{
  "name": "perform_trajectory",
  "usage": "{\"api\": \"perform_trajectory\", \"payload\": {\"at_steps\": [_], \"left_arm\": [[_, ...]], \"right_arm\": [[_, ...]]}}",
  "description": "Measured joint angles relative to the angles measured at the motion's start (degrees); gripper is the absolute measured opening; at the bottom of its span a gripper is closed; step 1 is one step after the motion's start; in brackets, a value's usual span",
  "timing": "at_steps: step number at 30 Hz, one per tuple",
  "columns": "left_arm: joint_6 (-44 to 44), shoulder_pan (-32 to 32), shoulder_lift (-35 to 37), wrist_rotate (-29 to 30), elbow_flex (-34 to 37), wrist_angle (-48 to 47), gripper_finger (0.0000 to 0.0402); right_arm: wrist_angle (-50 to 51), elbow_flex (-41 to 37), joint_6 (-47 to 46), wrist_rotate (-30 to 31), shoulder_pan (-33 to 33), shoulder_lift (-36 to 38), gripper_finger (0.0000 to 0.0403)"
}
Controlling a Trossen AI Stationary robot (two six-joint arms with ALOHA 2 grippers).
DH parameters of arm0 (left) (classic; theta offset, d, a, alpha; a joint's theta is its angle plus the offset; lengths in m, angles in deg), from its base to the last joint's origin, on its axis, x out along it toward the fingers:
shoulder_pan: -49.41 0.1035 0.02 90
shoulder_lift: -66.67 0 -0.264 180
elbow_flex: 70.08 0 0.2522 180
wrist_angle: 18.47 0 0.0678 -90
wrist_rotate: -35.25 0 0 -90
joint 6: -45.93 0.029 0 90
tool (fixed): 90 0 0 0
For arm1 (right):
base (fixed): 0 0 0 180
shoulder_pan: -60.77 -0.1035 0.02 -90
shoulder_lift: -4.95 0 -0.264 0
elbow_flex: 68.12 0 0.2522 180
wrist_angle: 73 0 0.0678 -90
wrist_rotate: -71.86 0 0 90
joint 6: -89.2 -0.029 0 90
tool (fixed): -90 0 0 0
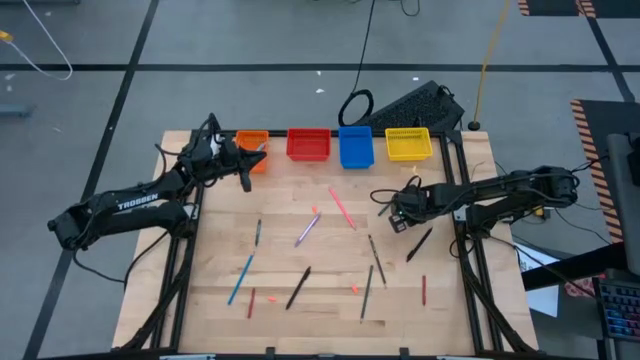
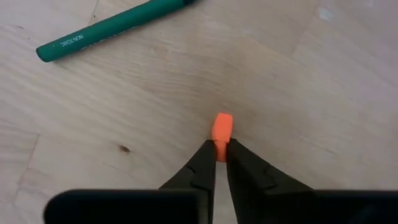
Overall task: Sort crayons/erasers/pens/pencils in bins
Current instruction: Put the top right orange pencil eraser into the blue basket
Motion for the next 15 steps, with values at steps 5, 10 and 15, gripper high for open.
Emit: {"api": "perform_trajectory", "payload": {"at_steps": [5,10,15], "left_arm": [[1.24,0.0,0.0,0.0,0.0,-0.85,0.0024],[1.42,0.0,-0.02,0.0,-0.02,-0.92,0.0024],[1.83,0.0,-0.02,0.09,-0.02,-0.04,0.0024]], "right_arm": [[-0.08,-0.18,1.3,-1.42,0.02,3.24,0.002],[-1.85,1.74,3.28,-2.1,0.02,6.97,0.0021],[-14.96,4.73,11.56,1.18,1.11,8.93,0.002]]}}
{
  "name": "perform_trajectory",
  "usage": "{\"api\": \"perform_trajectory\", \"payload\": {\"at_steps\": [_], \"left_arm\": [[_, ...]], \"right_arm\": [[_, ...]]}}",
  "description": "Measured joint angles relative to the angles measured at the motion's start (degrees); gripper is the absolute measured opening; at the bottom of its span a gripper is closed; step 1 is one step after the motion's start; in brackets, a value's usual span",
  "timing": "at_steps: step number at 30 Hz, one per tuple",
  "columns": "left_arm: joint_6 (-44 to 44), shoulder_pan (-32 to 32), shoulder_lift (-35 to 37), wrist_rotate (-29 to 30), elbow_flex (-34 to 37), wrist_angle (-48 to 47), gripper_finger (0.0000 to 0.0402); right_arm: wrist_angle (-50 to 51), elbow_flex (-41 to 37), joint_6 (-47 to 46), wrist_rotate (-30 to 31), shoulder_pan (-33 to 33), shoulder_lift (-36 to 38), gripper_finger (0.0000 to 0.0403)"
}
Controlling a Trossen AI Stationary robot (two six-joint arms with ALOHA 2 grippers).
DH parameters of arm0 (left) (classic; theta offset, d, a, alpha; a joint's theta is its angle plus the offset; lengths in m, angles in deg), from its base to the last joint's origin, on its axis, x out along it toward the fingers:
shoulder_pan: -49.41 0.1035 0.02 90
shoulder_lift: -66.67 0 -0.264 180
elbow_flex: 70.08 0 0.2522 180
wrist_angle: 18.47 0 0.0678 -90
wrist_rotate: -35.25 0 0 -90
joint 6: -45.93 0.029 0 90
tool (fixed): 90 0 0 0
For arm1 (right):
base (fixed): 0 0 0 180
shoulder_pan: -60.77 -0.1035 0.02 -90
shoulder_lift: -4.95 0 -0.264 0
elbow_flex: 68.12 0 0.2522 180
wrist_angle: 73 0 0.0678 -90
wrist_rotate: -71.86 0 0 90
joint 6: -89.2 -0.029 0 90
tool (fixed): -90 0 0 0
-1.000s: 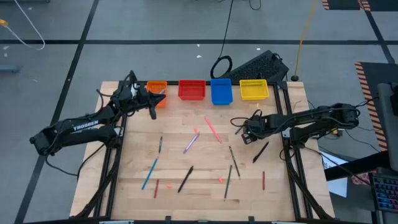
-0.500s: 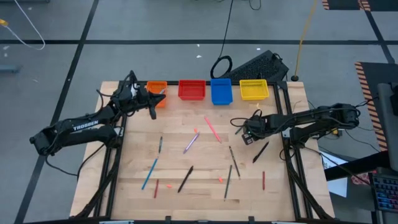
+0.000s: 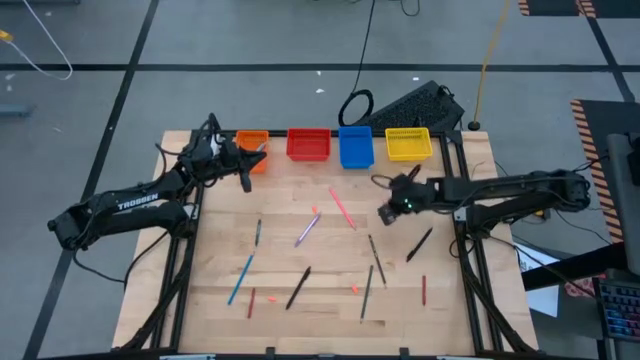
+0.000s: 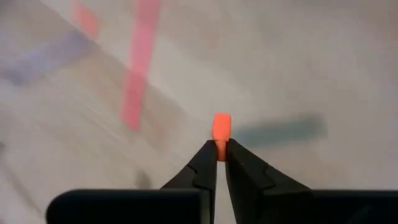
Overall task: Sort crayons/erasers/pens/pencils in bins
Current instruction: Put the top right orange pencil eraser into the blue basket
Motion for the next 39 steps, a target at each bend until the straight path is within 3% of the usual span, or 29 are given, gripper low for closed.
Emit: {"api": "perform_trajectory", "payload": {"at_steps": [5,10,17,25,39], "left_arm": [[0.15,0.0,0.0,0.04,0.0,1.19,0.0024],[0.14,-0.01,0.0,0.05,0.0,1.78,0.0024],[0.09,-0.02,0.02,0.07,-0.02,2.82,0.0024],[-0.02,-0.01,0.0,0.56,-0.02,2.77,0.0024],[0.0,-0.02,0.0,0.5,-0.02,2.91,0.0024]], "right_arm": [[-17.28,1.76,10.0,0.28,4.96,-0.75,0.002],[-22.8,4.85,17.35,0.38,11.51,-4.59,0.002],[-21.74,14.02,25.61,0.32,17.43,-15.33,0.002],[-13.65,25.07,31.5,0.52,22.73,-27.1,0.002],[-14.1,27.14,33.98,0.08,26.37,-38.01,0.002]]}}
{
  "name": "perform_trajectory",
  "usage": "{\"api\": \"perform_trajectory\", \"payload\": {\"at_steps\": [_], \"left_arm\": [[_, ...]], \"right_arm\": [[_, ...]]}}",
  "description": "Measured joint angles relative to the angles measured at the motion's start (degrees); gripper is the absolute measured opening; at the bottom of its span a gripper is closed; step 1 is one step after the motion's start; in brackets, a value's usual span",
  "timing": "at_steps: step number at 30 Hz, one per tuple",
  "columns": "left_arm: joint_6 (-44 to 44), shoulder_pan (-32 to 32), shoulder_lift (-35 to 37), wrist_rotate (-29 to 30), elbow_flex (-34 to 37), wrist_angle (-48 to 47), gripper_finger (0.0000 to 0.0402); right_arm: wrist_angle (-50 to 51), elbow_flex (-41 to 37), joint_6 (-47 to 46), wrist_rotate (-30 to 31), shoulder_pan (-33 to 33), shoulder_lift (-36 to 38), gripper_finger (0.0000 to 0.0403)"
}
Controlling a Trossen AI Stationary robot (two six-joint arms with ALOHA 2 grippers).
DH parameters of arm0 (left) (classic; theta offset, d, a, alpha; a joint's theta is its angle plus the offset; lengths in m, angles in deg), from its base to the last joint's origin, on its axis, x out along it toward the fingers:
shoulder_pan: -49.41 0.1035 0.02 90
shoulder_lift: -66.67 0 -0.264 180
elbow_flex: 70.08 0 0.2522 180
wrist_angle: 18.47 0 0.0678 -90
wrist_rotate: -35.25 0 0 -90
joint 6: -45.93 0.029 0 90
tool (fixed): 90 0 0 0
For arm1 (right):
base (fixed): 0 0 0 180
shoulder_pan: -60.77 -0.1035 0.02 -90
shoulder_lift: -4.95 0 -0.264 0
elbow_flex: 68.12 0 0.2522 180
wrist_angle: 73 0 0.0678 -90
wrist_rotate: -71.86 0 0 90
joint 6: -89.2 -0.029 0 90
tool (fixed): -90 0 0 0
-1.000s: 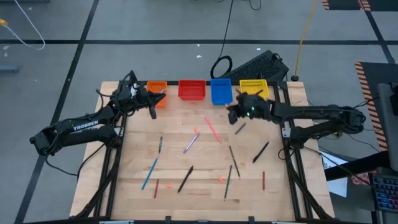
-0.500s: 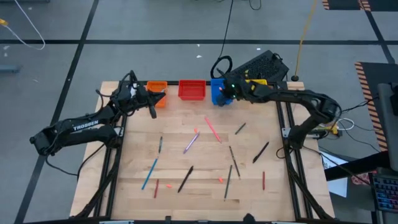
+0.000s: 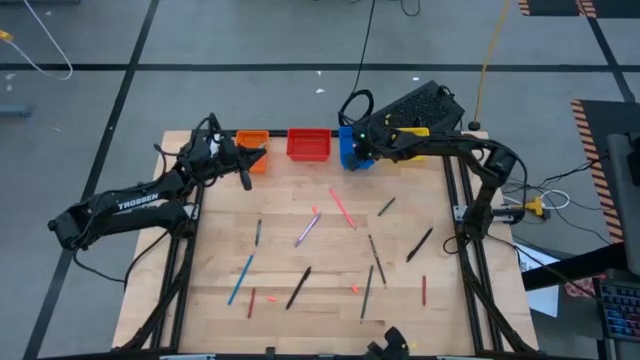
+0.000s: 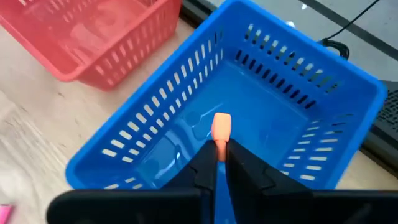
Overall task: Sort crayons/erasers/pens/pencils in bins
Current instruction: Put the top right orange pencil eraser into the blue basket
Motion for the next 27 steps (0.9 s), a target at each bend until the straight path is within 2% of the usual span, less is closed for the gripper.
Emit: {"api": "perform_trajectory", "payload": {"at_steps": [8,27], "left_arm": [[-0.02,0.0,0.0,-0.04,0.0,0.02,0.0024],[-0.28,0.0,0.0,-0.24,0.0,-0.01,0.0024]], "right_arm": [[-2.2,0.0,2.8,0.04,0.02,-1.67,0.002],[-5.31,-3.55,0.88,-0.04,0.41,-1.67,0.002]]}}
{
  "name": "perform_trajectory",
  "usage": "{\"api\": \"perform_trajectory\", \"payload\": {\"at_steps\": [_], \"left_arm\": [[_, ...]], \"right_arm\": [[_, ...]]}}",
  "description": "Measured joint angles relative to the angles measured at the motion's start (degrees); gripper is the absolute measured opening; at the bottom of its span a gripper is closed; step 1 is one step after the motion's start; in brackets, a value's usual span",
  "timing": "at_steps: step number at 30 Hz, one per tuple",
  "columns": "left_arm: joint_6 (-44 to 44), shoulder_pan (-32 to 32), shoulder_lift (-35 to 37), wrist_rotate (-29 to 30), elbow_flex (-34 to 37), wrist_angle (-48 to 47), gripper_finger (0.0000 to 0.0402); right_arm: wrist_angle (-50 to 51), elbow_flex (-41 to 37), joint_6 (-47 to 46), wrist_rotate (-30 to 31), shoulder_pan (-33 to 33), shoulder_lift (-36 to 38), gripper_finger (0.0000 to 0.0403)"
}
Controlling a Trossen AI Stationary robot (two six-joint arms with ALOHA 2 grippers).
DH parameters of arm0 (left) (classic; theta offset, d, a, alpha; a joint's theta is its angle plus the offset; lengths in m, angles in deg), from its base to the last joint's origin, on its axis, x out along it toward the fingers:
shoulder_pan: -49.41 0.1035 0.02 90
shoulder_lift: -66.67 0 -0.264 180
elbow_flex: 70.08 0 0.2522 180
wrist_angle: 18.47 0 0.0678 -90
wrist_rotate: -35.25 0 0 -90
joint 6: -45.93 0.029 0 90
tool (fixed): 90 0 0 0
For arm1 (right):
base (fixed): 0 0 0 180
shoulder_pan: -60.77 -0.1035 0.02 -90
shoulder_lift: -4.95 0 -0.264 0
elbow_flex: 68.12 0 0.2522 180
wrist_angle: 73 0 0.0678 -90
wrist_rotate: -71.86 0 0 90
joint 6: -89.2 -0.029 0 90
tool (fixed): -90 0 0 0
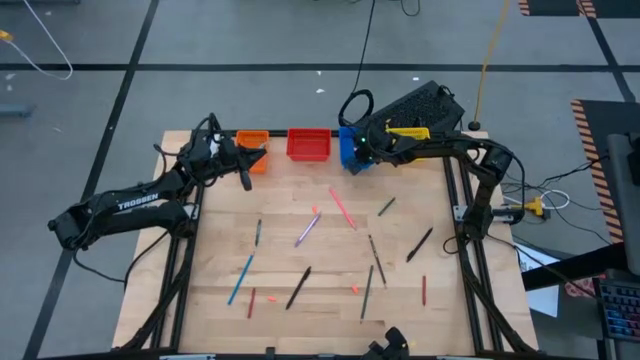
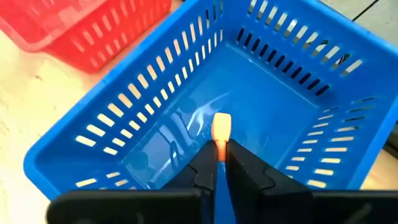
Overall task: Sort crayons/erasers/pens/pencils in bins
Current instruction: Put the top right orange pencil eraser into the blue basket, then put the pink pencil into the yellow basket
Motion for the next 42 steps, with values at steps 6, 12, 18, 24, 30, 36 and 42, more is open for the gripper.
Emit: {"api": "perform_trajectory", "payload": {"at_steps": [6,12,18,24,30,36,42], "left_arm": [[-0.09,0.0,0.0,0.0,0.0,0.0,0.0024],[-0.13,0.0,0.0,0.0,0.0,-0.38,0.0024],[-1.42,0.0,0.0,0.0,0.04,-1.57,0.0024],[-1.91,0.0,0.0,0.02,0.04,-2.54,0.0024],[-1.66,0.0,0.0,0.02,0.04,-2.49,0.0024],[-0.4,0.0,0.0,0.04,0.04,-2.51,0.0024],[-0.37,0.0,0.0,0.14,0.04,-2.47,0.0024]], "right_arm": [[-0.05,-0.12,-0.24,0.02,0.12,0.0,0.002],[-0.59,-0.12,-0.24,0.1,0.1,0.0,0.0048],[-1.31,-0.14,0.51,-0.03,0.1,0.47,0.0095],[-1.89,-0.14,4.07,0.01,-0.21,4.41,0.008],[-2.4,-0.53,7.88,0.04,-3.35,11.93,0.0014],[-9.47,-7.97,10.24,1.55,-10.37,19.61,0.0005],[-31.67,-23.65,8.84,1.52,-17.91,24.13,0.0001]]}}
